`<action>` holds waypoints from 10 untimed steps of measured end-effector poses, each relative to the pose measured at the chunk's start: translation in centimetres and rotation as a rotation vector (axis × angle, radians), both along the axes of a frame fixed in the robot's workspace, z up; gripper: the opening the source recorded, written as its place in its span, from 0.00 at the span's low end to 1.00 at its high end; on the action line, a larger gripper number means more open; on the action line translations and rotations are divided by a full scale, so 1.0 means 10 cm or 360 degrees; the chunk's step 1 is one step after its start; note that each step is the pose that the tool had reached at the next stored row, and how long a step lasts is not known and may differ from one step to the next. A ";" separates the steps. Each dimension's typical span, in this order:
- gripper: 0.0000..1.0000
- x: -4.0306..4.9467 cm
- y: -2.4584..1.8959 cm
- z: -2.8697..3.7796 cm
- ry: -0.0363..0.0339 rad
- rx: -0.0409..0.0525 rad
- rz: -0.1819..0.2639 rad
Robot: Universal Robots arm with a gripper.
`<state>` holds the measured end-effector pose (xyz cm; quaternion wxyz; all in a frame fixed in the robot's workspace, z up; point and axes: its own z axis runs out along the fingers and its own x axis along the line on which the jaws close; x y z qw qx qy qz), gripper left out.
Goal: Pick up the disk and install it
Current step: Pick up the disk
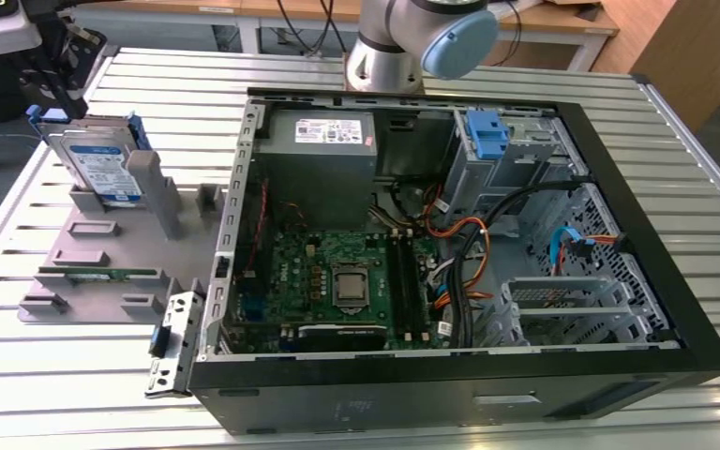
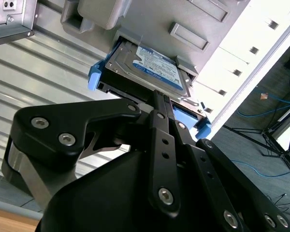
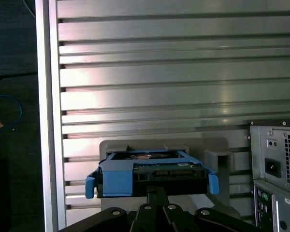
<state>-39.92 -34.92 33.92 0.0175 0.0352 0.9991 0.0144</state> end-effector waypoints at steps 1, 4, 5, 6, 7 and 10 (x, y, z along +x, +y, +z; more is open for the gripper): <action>0.11 0.000 0.000 0.000 0.0000 0.0000 0.0000; 0.11 0.000 0.000 0.000 0.0000 0.0000 0.0005; 0.11 0.000 0.000 0.000 0.0000 0.0000 0.0009; 0.11 0.000 0.000 0.000 0.0000 0.0000 0.0015; 0.11 0.000 0.000 0.000 0.0000 0.0000 0.0023; 0.11 0.000 0.000 0.000 0.0000 0.0000 0.0039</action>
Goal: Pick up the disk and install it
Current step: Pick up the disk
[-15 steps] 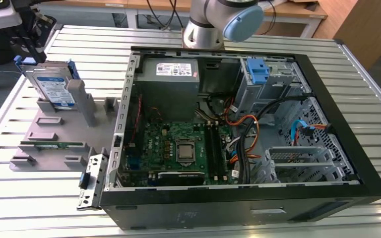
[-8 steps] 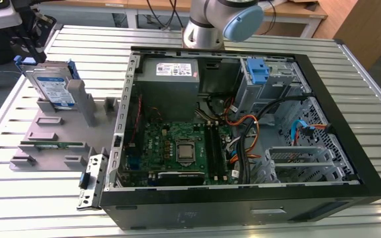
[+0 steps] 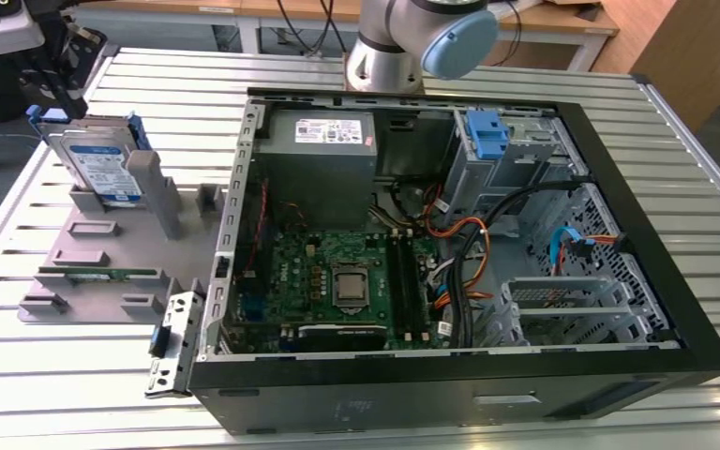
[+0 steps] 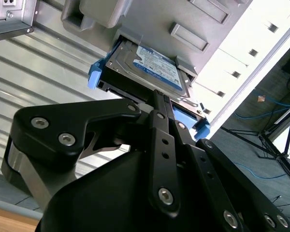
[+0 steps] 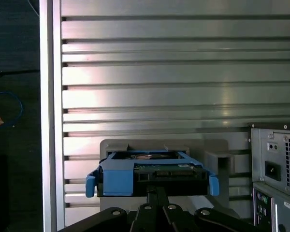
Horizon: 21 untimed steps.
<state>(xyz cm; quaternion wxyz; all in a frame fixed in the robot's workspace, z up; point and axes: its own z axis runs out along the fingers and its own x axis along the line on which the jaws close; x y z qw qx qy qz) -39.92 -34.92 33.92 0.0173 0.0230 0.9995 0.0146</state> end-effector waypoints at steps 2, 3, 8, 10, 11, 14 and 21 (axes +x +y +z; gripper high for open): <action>0.11 0.000 0.000 0.000 0.0000 0.0000 0.0000; 0.11 0.000 0.000 0.000 0.0000 0.0000 0.0001; 0.11 0.000 0.000 0.000 0.0000 0.0001 0.0010; 0.11 0.000 0.000 0.000 0.0000 0.0001 0.0024; 0.11 0.000 0.000 0.000 0.0000 0.0001 0.0032; 0.11 0.000 0.000 -0.001 0.0000 0.0001 0.0058; 0.11 0.000 0.000 0.000 0.0000 0.0001 0.0084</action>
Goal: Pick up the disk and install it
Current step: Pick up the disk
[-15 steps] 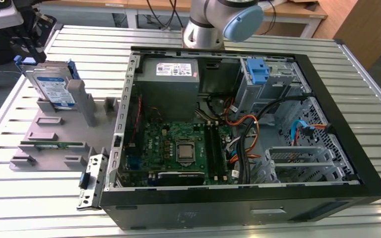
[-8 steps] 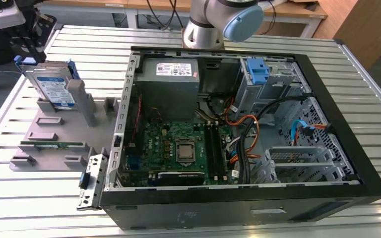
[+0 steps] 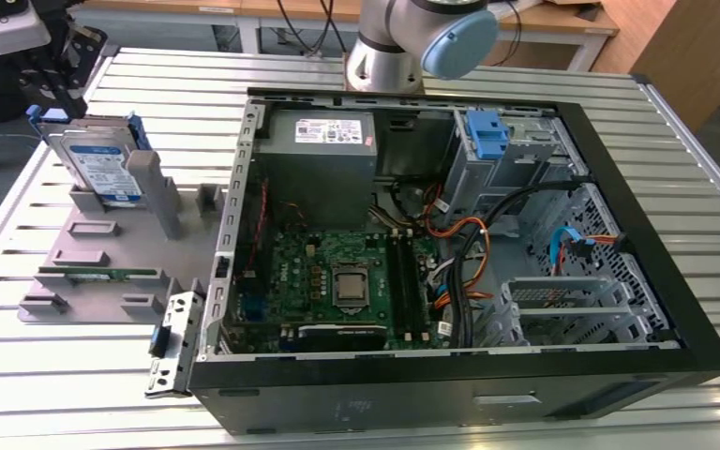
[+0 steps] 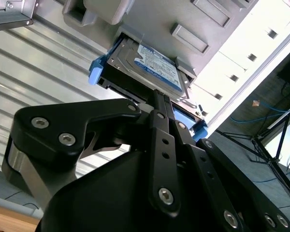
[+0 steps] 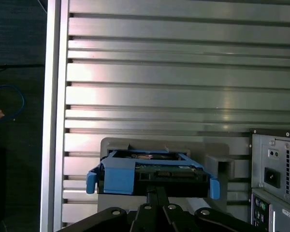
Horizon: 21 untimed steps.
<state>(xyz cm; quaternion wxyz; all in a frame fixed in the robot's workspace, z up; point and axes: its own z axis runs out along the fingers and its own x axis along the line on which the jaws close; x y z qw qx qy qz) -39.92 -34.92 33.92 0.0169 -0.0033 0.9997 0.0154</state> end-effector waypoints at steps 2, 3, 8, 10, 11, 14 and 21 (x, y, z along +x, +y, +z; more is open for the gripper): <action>0.11 0.000 0.000 0.000 0.0000 0.0000 0.0000; 0.11 0.000 0.000 0.000 0.0000 0.0000 0.0000; 0.11 0.000 0.000 0.000 0.0000 0.0000 0.0013; 0.11 0.000 0.000 0.000 0.0000 0.0000 0.0033; 0.11 0.000 0.000 0.000 0.0000 0.0000 0.0045; 0.11 0.000 0.000 0.000 0.0000 0.0000 0.0090; 0.11 0.000 0.000 0.000 -0.0002 0.0000 0.0242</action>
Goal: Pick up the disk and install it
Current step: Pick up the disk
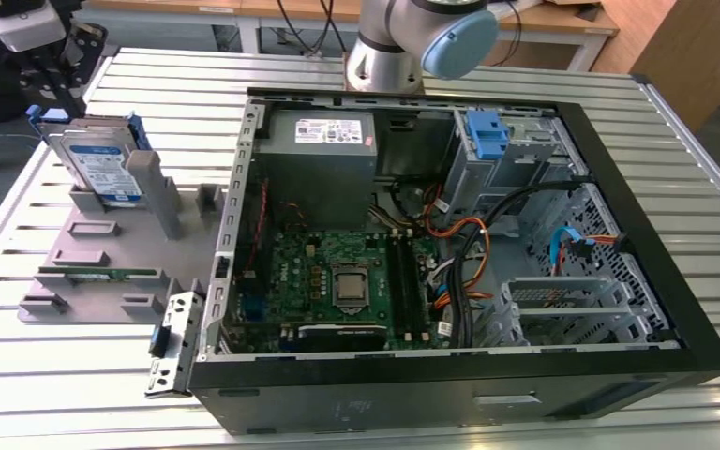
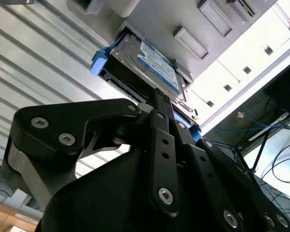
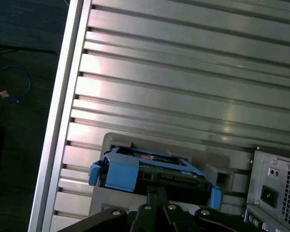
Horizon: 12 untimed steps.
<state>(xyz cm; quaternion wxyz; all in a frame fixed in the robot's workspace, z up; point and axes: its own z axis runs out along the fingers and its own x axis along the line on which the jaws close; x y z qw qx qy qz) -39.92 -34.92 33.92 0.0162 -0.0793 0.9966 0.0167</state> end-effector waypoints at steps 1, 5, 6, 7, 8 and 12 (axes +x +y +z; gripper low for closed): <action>0.11 0.000 0.000 0.000 0.0000 0.0000 0.0025; 0.11 0.000 0.000 0.000 -0.0001 0.0000 0.0122; 0.11 0.000 0.000 0.000 -0.0001 0.0000 0.0147; 0.11 0.000 0.000 0.000 -0.0001 0.0000 0.0174; 0.11 0.000 0.000 0.000 -0.0001 0.0000 0.0198; 0.11 0.000 0.000 -0.001 -0.0001 0.0000 0.0309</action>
